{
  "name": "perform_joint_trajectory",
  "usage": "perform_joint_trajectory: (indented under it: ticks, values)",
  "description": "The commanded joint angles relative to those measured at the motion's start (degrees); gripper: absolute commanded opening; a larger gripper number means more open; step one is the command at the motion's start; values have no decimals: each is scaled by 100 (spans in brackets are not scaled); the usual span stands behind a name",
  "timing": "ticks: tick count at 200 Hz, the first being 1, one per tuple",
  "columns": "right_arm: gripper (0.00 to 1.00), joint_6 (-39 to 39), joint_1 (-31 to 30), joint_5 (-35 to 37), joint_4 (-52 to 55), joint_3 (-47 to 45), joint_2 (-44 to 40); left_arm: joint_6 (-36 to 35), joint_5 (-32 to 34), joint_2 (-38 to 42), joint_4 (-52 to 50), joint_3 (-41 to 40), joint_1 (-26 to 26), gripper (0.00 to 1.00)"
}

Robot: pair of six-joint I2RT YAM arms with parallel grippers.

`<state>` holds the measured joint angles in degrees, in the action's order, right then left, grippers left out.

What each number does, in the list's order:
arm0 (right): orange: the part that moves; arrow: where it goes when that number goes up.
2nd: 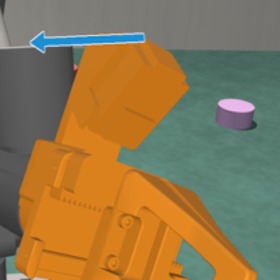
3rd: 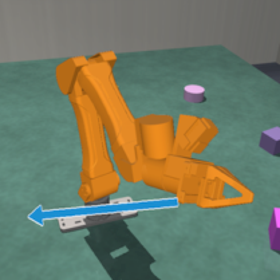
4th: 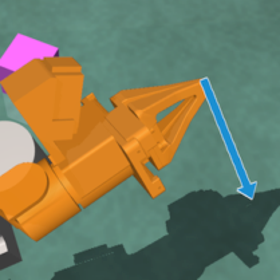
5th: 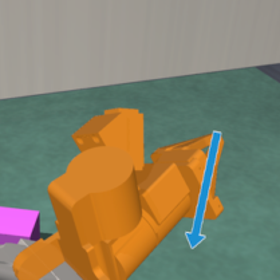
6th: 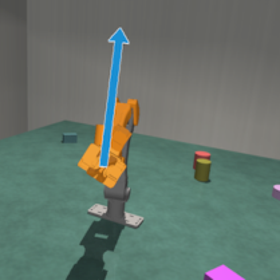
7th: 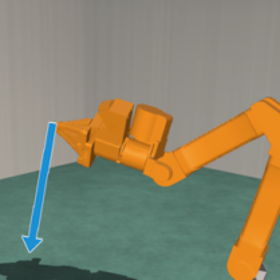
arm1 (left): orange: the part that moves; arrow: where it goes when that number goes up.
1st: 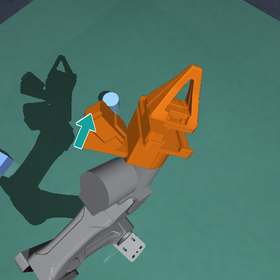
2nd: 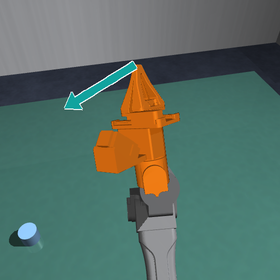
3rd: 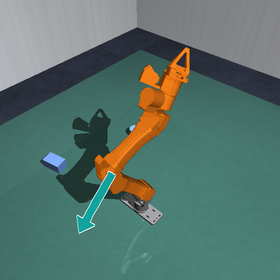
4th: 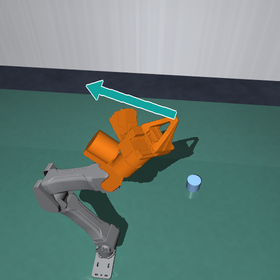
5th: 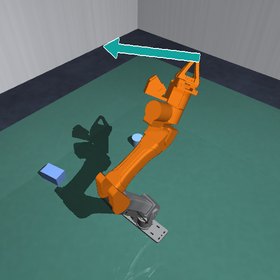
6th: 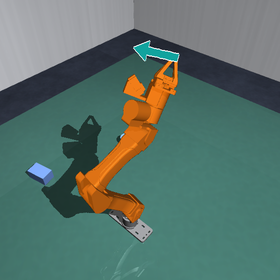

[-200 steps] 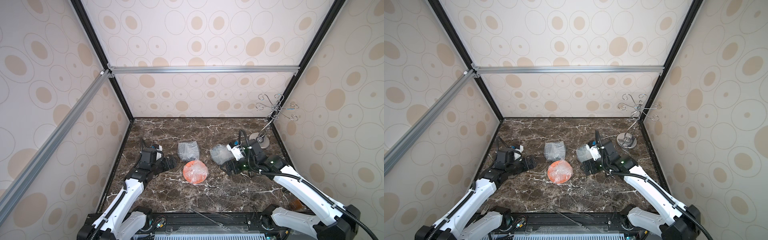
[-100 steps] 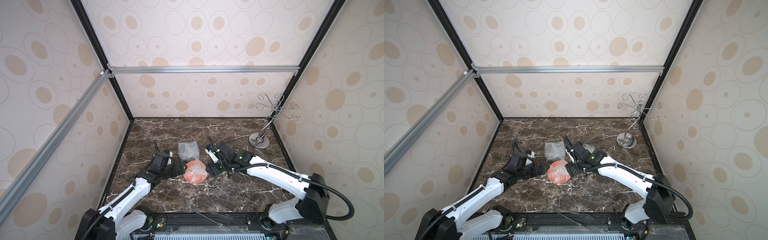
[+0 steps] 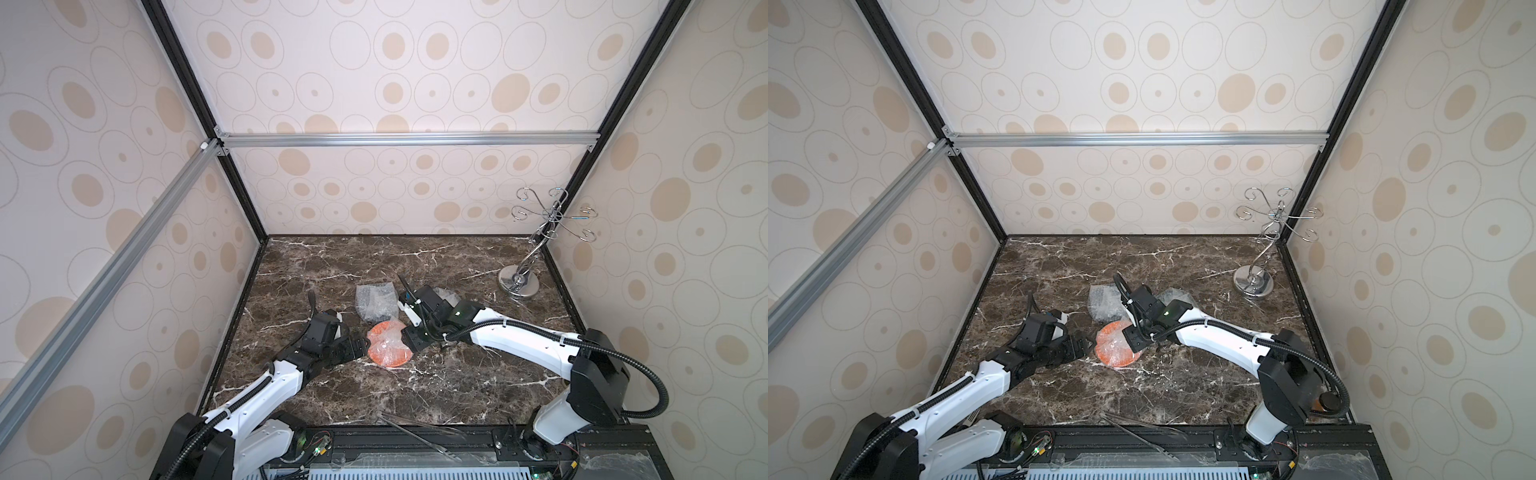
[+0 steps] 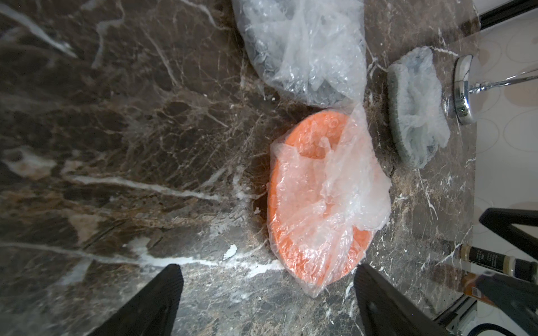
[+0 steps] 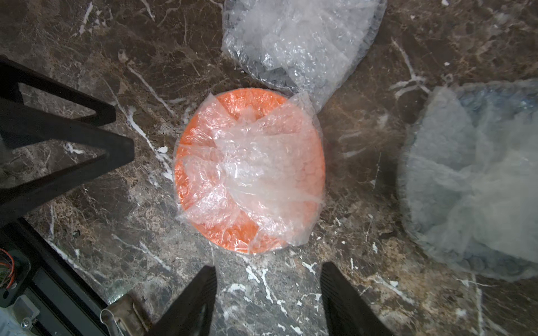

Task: Unpack dinner plates from bubble wrap
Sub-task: Unwrap the bubble wrap at the center of the board.

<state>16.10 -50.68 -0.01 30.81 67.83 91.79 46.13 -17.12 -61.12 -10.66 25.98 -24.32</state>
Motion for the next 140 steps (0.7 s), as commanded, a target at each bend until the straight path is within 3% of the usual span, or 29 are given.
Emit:
perform_joint_trajectory:
  ticks: [1, 83, 140]
  values:
    - [60, 27, -65, -70, -164, 187, 182, 35, -169, -198, 375, -5, -47, 89]
    - [60, -54, -138, -112, -275, 424, 739, 113, -510, -826, 1189, -107, -74, 72]
    - [55, -133, -183, -61, -258, 485, 935, 421, -615, -1063, 1902, -459, -73, 60]
